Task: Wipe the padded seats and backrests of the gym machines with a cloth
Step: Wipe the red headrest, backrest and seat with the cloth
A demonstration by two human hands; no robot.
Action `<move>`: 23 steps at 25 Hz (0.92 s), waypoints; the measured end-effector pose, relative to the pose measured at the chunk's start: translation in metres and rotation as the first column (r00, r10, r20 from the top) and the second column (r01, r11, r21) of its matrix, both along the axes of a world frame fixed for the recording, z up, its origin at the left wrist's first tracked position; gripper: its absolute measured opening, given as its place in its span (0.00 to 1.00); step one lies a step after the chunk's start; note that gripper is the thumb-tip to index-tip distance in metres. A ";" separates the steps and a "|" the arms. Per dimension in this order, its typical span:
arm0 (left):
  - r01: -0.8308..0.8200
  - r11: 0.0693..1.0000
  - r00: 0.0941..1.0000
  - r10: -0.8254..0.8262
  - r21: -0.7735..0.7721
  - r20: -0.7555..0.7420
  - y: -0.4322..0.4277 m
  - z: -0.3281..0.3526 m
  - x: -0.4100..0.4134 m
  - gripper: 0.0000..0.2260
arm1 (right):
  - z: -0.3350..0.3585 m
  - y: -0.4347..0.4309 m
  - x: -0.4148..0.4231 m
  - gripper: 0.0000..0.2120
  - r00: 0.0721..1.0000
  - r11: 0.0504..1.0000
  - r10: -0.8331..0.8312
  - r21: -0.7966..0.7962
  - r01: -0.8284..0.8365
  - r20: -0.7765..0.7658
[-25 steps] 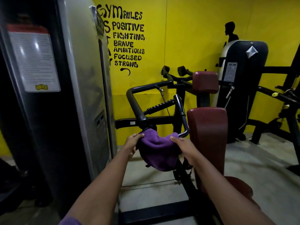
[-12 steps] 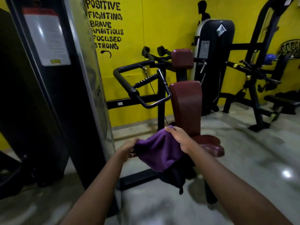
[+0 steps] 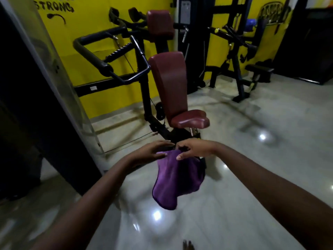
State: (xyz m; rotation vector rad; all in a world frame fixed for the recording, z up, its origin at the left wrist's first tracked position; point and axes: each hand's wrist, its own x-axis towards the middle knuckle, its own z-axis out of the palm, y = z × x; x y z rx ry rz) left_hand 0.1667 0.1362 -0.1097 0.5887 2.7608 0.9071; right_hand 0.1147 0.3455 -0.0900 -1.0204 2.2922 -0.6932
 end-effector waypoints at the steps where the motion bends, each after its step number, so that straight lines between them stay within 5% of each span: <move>1: 0.080 0.996 0.997 -0.079 -0.048 0.018 0.009 0.001 -0.007 0.19 | 0.006 0.011 0.000 0.05 0.997 1.000 0.004 0.006 -0.003 -0.071; 6: 0.045 0.998 0.983 -0.052 0.044 0.177 0.047 0.001 -0.039 0.05 | 0.008 0.065 -0.019 0.07 0.976 0.991 -0.137 -0.016 0.136 -0.167; 9: 0.051 0.982 0.981 -0.084 0.182 0.176 0.074 0.015 -0.058 0.04 | -0.006 0.094 -0.041 0.08 0.959 0.976 -0.217 -0.065 0.208 -0.185; 11: 0.091 0.973 0.972 -0.133 0.211 0.193 0.089 0.024 -0.077 0.12 | -0.018 0.110 -0.060 0.10 0.952 0.962 -0.259 -0.129 0.239 -0.163; 14: 0.243 0.969 0.953 -0.246 0.042 0.177 0.102 0.035 -0.109 0.16 | -0.043 0.126 -0.093 0.17 0.958 0.983 -0.183 -0.050 0.176 -0.220; 18: 0.329 0.853 0.944 -0.280 -0.405 0.176 0.119 0.030 -0.152 0.13 | -0.087 0.147 -0.138 0.17 0.959 0.978 -0.194 0.041 0.206 -0.206; 21: 0.270 0.733 0.962 -0.175 -0.624 0.211 0.124 0.022 -0.176 0.21 | -0.093 0.153 -0.164 0.16 0.938 0.954 -0.299 -0.069 0.291 -0.174; 23: 0.177 0.745 0.971 -0.025 -0.644 0.238 0.120 0.013 -0.187 0.26 | -0.085 0.151 -0.182 0.16 0.915 0.933 -0.354 -0.143 0.330 -0.192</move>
